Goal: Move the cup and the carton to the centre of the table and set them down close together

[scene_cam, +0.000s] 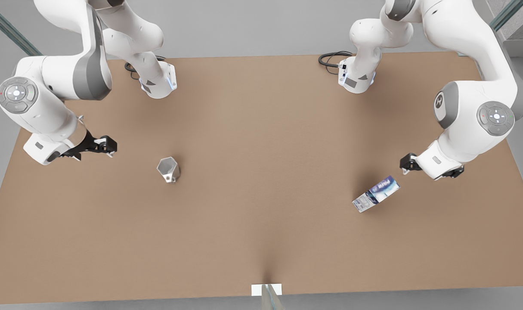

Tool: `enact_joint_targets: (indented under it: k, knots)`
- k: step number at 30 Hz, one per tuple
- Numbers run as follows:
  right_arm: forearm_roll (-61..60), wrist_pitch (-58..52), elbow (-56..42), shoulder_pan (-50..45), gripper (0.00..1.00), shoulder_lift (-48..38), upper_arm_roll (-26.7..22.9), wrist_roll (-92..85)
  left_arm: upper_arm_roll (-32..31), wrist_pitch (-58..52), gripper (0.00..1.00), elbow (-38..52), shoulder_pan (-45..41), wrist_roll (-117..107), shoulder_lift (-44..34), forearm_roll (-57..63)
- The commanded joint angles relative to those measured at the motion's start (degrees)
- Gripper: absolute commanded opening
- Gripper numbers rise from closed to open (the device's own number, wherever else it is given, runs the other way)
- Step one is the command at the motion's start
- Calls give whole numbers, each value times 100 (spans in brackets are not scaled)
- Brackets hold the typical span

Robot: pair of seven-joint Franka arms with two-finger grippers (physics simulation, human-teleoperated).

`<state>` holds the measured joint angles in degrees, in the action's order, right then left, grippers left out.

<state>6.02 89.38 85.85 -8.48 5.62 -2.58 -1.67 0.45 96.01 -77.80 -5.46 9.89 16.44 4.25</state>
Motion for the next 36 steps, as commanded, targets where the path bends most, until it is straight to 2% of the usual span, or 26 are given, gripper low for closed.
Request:
enact_joint_targets:
  k: [1, 3, 5, 8, 12, 19, 26, 30, 31, 36]
  knots:
    - [-4, 0, 2, 13, 100, 9, -5, 0, -1, -4, 100, 2, -25, 4, 0, 14]
    - [-57, -149, 19, -101, 100, 405, 12, 597, -115, -4, 100, 2, -43, 12, 17, 14]
    - [-285, 96, 625, -171, 100, 537, 56, 1133, -299, -57, 100, 2, 1, 742, 17, 14]
    - [-347, 1292, 2436, -171, 100, -201, 399, 2100, -282, 216, 100, 327, -8, 3036, 140, 102]
    - [-610, 2320, 3622, 250, 100, -377, 417, 2206, -291, 392, 100, 204, -43, 4133, 360, 111]
    - [-1006, 2724, 3886, 418, 100, -8, 417, 2232, -458, 620, 100, -605, 80, 4223, 211, 6]
    - [-1542, 2927, 3957, 382, 100, 264, 417, 2566, -449, 1191, 99, -956, 353, 3976, 589, 32]
    - [-1630, 3182, 3957, 374, 100, 449, 417, 2558, -458, 1631, 99, -1413, 291, 3889, 413, 67]
    - [-1630, 3243, 3965, 356, 100, 458, 417, 2558, -458, 2009, 99, -1879, 300, 4134, 105, 164]
    - [-1656, 3428, 4009, 312, 100, 651, 417, 2558, -466, 2062, 99, -1905, 291, 4556, 123, 173]
